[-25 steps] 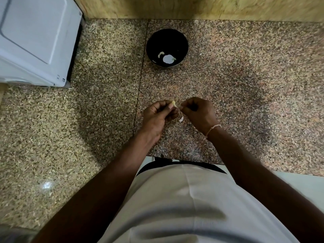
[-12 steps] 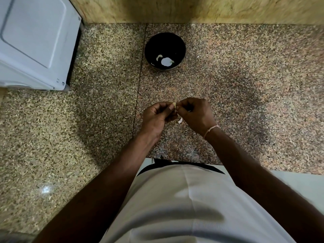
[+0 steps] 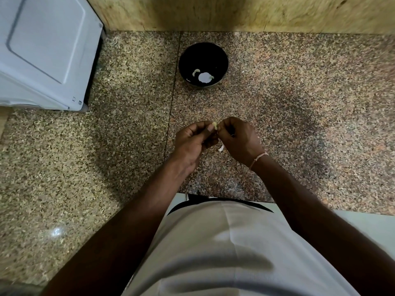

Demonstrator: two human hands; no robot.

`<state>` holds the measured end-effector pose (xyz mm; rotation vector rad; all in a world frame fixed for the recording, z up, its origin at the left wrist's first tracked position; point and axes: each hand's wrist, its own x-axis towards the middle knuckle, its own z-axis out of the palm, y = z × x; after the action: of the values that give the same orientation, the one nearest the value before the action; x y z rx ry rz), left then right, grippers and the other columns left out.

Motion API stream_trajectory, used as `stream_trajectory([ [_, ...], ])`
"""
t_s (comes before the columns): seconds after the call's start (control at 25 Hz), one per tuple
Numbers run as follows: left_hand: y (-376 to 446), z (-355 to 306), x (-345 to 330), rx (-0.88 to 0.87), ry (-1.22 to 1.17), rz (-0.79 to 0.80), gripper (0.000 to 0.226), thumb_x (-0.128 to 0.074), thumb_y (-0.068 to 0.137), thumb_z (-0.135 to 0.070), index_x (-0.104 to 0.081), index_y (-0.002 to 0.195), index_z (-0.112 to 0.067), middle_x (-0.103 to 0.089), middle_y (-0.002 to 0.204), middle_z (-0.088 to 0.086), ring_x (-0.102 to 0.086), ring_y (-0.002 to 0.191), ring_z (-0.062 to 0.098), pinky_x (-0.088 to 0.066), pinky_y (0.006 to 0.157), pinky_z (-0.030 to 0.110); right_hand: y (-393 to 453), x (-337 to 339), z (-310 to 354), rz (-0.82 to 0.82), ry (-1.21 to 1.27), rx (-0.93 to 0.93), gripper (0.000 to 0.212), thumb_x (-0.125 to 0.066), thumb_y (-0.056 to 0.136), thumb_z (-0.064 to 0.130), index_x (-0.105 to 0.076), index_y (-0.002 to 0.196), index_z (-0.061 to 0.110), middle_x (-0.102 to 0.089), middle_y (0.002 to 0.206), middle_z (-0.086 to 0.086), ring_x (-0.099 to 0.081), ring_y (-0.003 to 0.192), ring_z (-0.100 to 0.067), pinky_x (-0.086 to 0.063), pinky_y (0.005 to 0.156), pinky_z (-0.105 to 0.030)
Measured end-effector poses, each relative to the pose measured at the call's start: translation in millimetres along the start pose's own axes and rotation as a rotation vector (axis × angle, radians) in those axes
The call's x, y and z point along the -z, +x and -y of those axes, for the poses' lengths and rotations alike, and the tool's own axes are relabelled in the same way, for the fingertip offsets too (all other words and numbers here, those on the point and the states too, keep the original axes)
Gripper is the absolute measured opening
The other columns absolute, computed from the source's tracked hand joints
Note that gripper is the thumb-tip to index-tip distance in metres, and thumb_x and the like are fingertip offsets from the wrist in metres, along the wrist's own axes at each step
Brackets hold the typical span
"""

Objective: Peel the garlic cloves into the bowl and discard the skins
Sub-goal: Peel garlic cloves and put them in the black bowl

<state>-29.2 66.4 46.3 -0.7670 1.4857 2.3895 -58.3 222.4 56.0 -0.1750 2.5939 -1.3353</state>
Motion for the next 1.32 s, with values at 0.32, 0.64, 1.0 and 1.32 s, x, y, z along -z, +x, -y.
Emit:
stream_trajectory([
  [0.32, -0.6, -3.0, 1.0, 0.095, -0.097, 0.059, 0.010, -0.070, 0.096, -0.007, -0.076, 0.104, -0.009, -0.079, 0.096, 0.008, -0.077, 0.084, 0.017, -0.061, 0.071, 0.026, -0.9, 2.5, -3.8, 0.092, 0.335, -0.154, 0.017, -0.054, 0.104, 0.012, -0.067, 0.098, 0.002, -0.073, 0.090, -0.021, -0.073, 0.083, -0.039, -0.061, 0.077, -0.058],
  [0.64, 3.2, -7.3, 3.4, 0.084, -0.080, 0.026, 0.011, -0.073, 0.093, -0.008, -0.078, 0.103, -0.010, -0.079, 0.098, 0.010, -0.075, 0.082, 0.018, -0.063, 0.072, 0.029, 3.1, 8.6, -0.3, 0.078, 0.352, -0.156, 0.017, -0.062, 0.101, 0.012, -0.075, 0.096, 0.021, -0.076, 0.081, 0.002, -0.071, 0.075, -0.017, -0.064, 0.074, -0.042],
  [1.0, 4.8, -6.7, 2.3, 0.051, -0.008, 0.024, 0.009, -0.073, 0.095, -0.009, -0.075, 0.103, -0.010, -0.079, 0.091, 0.005, -0.075, 0.079, 0.015, -0.062, 0.071, 0.028, 4.5, 6.6, 2.6, 0.002, 0.149, -0.084, 0.007, -0.071, 0.095, 0.014, -0.078, 0.092, 0.013, -0.076, 0.077, -0.004, -0.073, 0.071, -0.027, -0.062, 0.065, -0.049],
  [1.32, 7.5, -5.1, 4.4, 0.091, -0.042, 0.048, 0.014, -0.080, 0.083, -0.019, -0.079, 0.096, -0.015, -0.079, 0.096, 0.005, -0.075, 0.084, 0.016, -0.061, 0.074, 0.028, 6.5, 5.8, 4.2, -0.016, 0.120, -0.074, 0.009, -0.073, 0.089, 0.014, -0.077, 0.083, 0.018, -0.071, 0.066, 0.005, -0.055, 0.049, 0.001, -0.043, 0.046, -0.017],
])
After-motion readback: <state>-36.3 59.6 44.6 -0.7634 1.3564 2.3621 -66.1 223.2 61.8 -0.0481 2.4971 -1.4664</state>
